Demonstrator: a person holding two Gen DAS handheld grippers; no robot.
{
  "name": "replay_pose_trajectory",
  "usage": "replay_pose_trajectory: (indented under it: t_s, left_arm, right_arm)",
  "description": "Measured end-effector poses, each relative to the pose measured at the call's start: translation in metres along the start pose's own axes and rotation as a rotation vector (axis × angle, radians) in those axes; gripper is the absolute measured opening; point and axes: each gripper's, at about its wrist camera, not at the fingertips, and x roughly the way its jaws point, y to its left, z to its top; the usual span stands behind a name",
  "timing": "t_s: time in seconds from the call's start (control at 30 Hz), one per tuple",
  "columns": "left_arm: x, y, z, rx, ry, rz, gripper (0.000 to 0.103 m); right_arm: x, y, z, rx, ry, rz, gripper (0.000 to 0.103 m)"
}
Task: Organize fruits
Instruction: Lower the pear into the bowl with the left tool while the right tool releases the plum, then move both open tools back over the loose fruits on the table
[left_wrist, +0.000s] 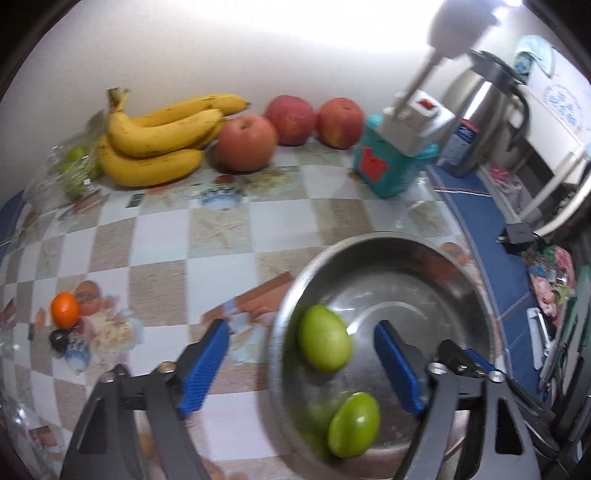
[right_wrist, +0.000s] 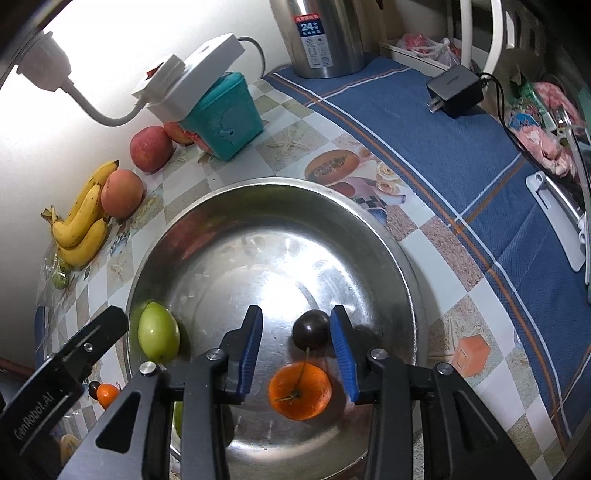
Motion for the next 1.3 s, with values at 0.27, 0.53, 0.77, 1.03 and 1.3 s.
replay_pose_trajectory:
  t_s: [0.27, 0.53, 0.77, 1.03, 1.3]
  left_arm:
    - [-0.002, 0.041, -0.001, -0.079, 0.029, 0.102, 0.103]
    - [-0.007, 0.088, -0.006, -0.164, 0.04, 0.173, 0.103]
    - [-0.006, 0.122, -0.013, -0.193, 0.065, 0.264, 0.103]
    - [-0.008, 0.147, -0.023, -0.239, 0.079, 0.269, 0.103]
    - [-0.009, 0.15, -0.027, -0.229, 0.092, 0.263, 0.103]
  right_arm:
    - [-0.002, 0.01, 0.002, -0.051, -0.006, -0.025, 0.051]
    - [-0.001, 0.017, 0.0, -0.085, -0.006, -0.04, 0.067]
    - [-0.002, 0.02, -0.006, -0.116, -0.008, -0.061, 0.083]
    - [-0.004, 0.026, -0.01, -0.145, -0.017, -0.075, 0.087]
    - [-0.009, 0.033, -0.014, -0.178, -0.039, -0.091, 0.1]
